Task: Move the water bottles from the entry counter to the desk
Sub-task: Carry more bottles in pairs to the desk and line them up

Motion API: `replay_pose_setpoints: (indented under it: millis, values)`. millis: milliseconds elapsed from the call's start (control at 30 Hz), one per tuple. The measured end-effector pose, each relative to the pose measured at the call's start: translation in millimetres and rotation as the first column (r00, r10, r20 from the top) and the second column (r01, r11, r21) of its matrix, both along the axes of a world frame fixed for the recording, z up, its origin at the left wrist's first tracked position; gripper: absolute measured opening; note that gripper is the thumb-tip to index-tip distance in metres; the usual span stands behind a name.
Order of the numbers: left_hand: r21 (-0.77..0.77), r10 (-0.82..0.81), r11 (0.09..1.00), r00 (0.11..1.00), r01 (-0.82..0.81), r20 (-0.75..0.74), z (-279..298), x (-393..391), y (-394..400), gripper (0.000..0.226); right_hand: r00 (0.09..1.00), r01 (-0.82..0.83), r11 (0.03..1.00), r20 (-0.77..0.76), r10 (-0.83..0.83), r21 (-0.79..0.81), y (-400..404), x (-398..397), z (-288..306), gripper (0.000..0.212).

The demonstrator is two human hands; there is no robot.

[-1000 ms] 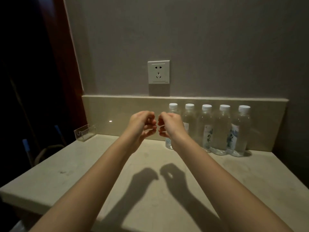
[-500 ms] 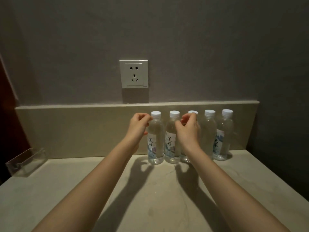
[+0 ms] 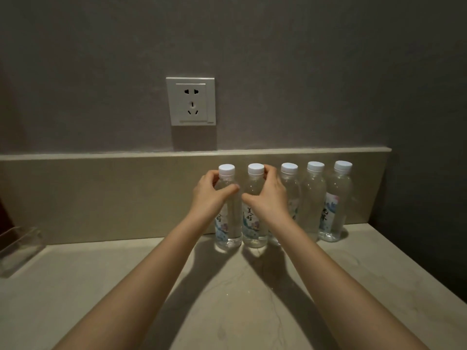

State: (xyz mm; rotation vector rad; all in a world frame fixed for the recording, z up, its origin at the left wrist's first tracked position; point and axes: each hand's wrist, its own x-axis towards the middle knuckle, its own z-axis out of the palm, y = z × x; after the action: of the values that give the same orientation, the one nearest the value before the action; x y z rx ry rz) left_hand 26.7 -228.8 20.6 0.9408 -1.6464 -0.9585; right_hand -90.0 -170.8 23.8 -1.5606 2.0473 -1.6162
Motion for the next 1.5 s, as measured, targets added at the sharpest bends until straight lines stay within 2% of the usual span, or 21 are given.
replay_pose_setpoints:
  millis: [100, 233, 333, 433, 567, 733, 900, 1067, 1133, 1267, 1333, 1400, 1500]
  values:
    - [-0.012, -0.027, 1.0, 0.999, 0.027, 0.032, -5, 2, 3, 0.04, 1.0, -0.02, 1.0, 0.005, 0.02, -0.015, 0, 5, -8, 0.07]
    - [0.063, -0.092, 0.993, 0.993, 0.097, -0.079, -23, 10, 5, 0.055, 0.991, -0.096, 0.995, 0.096, 0.093, 0.026, 3, 9, -33, 0.078]
    - [0.116, -0.09, 0.988, 0.992, 0.1, -0.083, -35, 12, 1, 0.067, 0.991, -0.062, 0.994, 0.121, 0.051, 0.087, 5, 7, -51, 0.087]
    - [0.156, -0.111, 0.98, 0.988, 0.126, -0.106, -50, 12, 0, 0.067, 0.993, -0.029, 0.998, 0.118, 0.023, 0.048, 8, 11, -62, 0.085]
    - [0.215, -0.077, 0.967, 0.96, 0.138, -0.268, -66, 11, 7, 0.071, 0.995, -0.042, 0.999, 0.094, 0.045, -0.031, 11, 16, -66, 0.075]
    - [0.139, -0.068, 0.986, 0.978, 0.096, -0.196, -56, 20, 18, 0.054, 0.994, -0.069, 0.997, 0.082, 0.07, -0.023, 22, 19, -57, 0.068]
    - [0.054, -0.127, 0.988, 0.964, 0.144, -0.233, -34, 30, 42, 0.051, 0.987, -0.136, 0.99, 0.086, 0.138, -0.029, 43, 22, -35, 0.072]
    - [0.06, -0.235, 0.963, 0.927, 0.263, -0.292, -9, 35, 73, 0.046, 0.909, -0.339, 0.939, 0.237, 0.344, -0.063, 83, 18, -11, 0.072]
    - [0.088, -0.301, 0.935, 0.899, 0.345, -0.318, -3, 29, 90, 0.044, 0.905, -0.312, 0.945, 0.272, 0.327, -0.099, 103, 16, -6, 0.076]
    - [0.079, -0.455, 0.864, 0.837, 0.498, -0.305, 3, -2, 129, 0.034, 0.931, -0.144, 0.981, 0.318, 0.18, -0.132, 151, -4, -4, 0.082]
    - [0.08, -0.522, 0.824, 0.807, 0.56, -0.276, 4, -26, 152, 0.04, 0.936, -0.073, 0.984, 0.329, 0.123, -0.161, 183, -22, -4, 0.074]
    - [0.104, -0.577, 0.777, 0.768, 0.621, -0.278, 3, -55, 181, 0.044, 0.94, -0.011, 0.981, 0.333, 0.076, -0.193, 218, -45, -4, 0.056]
    - [0.127, -0.648, 0.7, 0.699, 0.703, -0.301, 2, -105, 231, 0.036, 0.932, 0.068, 0.969, 0.362, 0.023, -0.237, 277, -85, -7, 0.037]
